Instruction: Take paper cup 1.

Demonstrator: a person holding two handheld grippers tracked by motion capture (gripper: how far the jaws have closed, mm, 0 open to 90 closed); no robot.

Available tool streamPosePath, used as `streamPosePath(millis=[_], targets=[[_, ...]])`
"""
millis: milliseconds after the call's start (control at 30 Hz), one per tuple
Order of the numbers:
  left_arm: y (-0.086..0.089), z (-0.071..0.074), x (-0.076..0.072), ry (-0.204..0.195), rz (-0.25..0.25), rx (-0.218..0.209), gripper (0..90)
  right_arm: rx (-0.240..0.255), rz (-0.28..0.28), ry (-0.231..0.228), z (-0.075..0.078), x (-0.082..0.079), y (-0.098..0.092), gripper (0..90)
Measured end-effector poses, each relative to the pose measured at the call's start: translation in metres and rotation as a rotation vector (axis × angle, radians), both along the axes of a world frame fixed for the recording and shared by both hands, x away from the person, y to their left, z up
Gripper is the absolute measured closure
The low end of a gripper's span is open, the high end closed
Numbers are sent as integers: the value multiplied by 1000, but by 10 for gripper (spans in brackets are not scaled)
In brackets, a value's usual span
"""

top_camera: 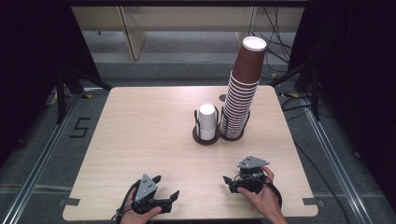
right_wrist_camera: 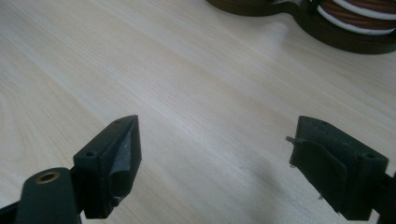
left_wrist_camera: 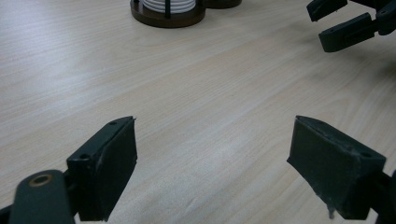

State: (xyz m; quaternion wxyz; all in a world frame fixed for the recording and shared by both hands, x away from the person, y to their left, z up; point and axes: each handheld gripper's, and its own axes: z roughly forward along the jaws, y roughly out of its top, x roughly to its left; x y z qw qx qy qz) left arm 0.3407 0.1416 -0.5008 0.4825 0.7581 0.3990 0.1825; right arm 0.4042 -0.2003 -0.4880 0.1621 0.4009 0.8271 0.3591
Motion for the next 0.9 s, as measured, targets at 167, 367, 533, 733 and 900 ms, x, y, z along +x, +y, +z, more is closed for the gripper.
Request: streamPosePath(millis=[167, 367, 533, 733, 900], targets=[[0, 0, 0, 3, 4, -3, 148, -5, -3, 11, 1, 0, 0, 159], [0, 0, 0, 0, 1, 0, 148, 17, 1, -25, 3, 2, 0, 157], [1, 0, 0, -10, 3, -12, 148, 37, 17, -30, 7, 3, 0, 157], [3, 1, 1, -25, 2, -9, 148, 65, 21, -52, 15, 5, 3, 157], [5, 3, 0, -37, 12, -10, 148, 77, 28, -96, 24, 11, 8, 157]])
